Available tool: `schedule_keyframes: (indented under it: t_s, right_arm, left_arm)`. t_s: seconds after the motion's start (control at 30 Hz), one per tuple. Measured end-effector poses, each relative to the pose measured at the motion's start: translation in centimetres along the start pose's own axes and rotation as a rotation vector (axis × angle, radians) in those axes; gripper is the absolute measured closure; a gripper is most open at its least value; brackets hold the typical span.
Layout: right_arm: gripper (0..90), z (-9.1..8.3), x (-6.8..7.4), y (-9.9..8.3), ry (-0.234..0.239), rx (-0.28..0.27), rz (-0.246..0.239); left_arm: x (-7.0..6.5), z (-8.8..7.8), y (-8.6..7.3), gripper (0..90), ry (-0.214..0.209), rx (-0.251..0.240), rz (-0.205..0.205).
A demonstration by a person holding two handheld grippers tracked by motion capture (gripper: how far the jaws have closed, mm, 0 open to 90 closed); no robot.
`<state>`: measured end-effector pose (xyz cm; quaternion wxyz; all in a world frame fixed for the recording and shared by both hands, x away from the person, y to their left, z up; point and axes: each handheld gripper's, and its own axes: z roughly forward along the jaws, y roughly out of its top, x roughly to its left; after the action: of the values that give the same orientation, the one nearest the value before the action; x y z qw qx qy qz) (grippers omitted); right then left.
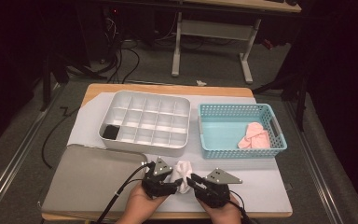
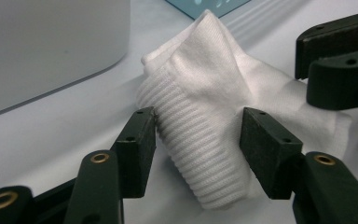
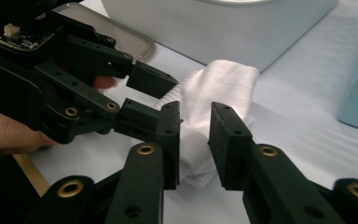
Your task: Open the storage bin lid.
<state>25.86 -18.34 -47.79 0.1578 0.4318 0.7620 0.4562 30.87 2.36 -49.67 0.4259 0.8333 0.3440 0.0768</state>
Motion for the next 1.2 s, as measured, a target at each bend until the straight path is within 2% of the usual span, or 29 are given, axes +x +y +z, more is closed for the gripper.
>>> schedule_keyframes:
  t_s: [0.1,0.13,0.17,0.2,0.3,0.37,0.43,0.57,0.9,1.07,1.13,1.2]
  right_arm:
    - [72.1,0.0,0.2,0.5,-0.003,-0.017,0.001]
    - [72.8,0.2,0.2,0.6,-0.007,-0.010,-0.005]
    - [73.9,0.8,0.2,0.4,-0.036,0.034,-0.012]
    - [74.2,1.1,0.0,0.0,-0.044,0.051,-0.011]
    - [74.4,1.3,-0.3,-0.8,-0.061,0.068,-0.009]
    - [74.6,1.2,-0.6,-1.2,-0.071,0.067,-0.004]
    - [75.0,1.2,-1.0,-1.4,-0.066,0.069,0.012]
    - [76.1,1.1,-1.5,-1.9,-0.049,0.074,0.030]
    - [84.2,1.0,-3.0,-2.7,-0.012,0.092,0.092]
    - [84.8,1.0,-3.2,-2.7,-0.003,0.107,0.098]
    - [84.8,0.8,-3.4,-2.6,-0.010,0.109,0.089]
    - [86.1,0.2,-4.0,-2.6,-0.012,0.103,0.112]
  left_arm:
    - [0.0,0.0,0.0,45.6,-0.001,-0.001,-0.001]
    - [0.1,0.0,0.0,45.6,-0.003,0.001,-0.002]
    - [0.2,0.0,0.0,45.5,-0.005,0.001,-0.005]
    - [0.2,0.0,0.0,45.4,-0.006,0.002,-0.005]
    - [0.2,0.0,-0.1,45.0,-0.011,0.002,-0.001]
    - [0.3,-0.1,-0.1,44.6,-0.025,-0.004,-0.015]
    - [0.5,-0.1,0.0,44.4,-0.061,-0.015,-0.055]
    - [0.8,0.1,0.2,43.8,-0.095,-0.011,-0.087]
    - [0.3,1.7,1.0,43.4,-0.166,0.023,-0.102]
    - [0.2,2.6,1.3,43.4,-0.196,0.042,-0.114]
    - [0.0,2.8,1.4,44.5,-0.198,0.041,-0.105]
    - [-0.2,3.0,1.4,46.9,-0.200,0.043,-0.098]
